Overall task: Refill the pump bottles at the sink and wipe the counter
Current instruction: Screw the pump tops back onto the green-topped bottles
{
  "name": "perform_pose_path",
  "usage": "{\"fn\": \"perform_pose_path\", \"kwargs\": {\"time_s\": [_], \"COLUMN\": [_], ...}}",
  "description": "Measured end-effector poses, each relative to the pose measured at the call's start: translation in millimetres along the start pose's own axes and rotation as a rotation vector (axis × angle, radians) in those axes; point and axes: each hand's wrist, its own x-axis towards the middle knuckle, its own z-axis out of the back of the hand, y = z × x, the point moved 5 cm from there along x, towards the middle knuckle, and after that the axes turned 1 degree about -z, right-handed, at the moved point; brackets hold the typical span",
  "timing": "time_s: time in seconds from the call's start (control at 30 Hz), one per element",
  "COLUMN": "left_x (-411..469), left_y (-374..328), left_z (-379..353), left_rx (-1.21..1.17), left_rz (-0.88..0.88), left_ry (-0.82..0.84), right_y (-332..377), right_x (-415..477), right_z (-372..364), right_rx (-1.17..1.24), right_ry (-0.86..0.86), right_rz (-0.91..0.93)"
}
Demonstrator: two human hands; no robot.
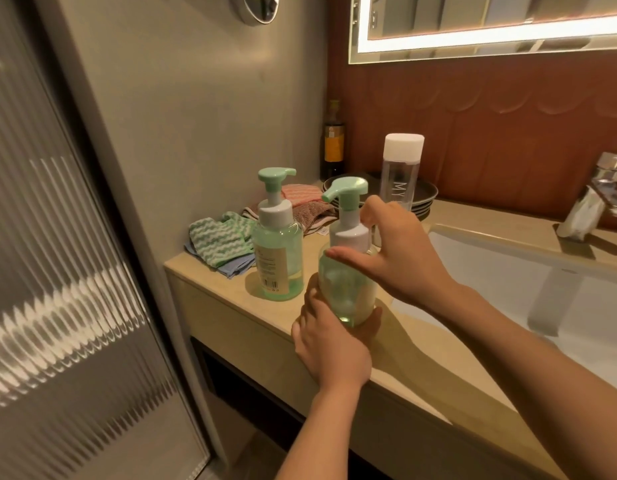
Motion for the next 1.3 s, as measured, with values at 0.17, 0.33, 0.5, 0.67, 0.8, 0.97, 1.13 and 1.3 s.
{"fn": "perform_pose_path", "kwargs": {"time_s": [0.17, 0.33, 0.5, 0.67, 0.8, 0.97, 1.13, 1.3], "left_x": [-0.5, -1.0, 0.2, 0.0, 0.2, -2.9, 0.4, 0.5], "left_y": [-2.1, -3.9, -3.5, -1.7, -1.1, -3.6, -2.9, -2.5], "left_z": [3.8, 4.8, 3.7, 0.8, -0.8, 5.9, 5.4, 2.2], "left_rx": [-0.074, -0.102, -0.115, -0.109, -0.061, -0.104, -0.116, -0.034], "left_rz": [-0.007, -0.029, -0.039, -0.032, -0.038, -0.067, -0.041, -0.058], "left_ry": [-0.057, -0.074, -0.083, -0.088, -0.077, -0.128, -0.100, -0.054], "right_y": [-8.1, -14.4, -18.0, -17.0, -11.7, 0.0, 0.1, -9.6], "right_x": [-5.2, -7.5, -16.6, -18.9, -16.8, -19.4, -29.4, -6.3], "right_z": [-5.4, -12.5, -17.4, -8.1, 3.4, 12.7, 20.7, 9.2], "right_rx": [0.305, 0.407, 0.455, 0.229, 0.039, -0.194, 0.104, 0.255], "right_ry": [0.126, 0.114, -0.032, -0.111, -0.158, -0.303, -0.313, -0.056], "right_rz": [-0.082, -0.057, -0.088, -0.032, 0.064, 0.133, 0.092, -0.142]}}
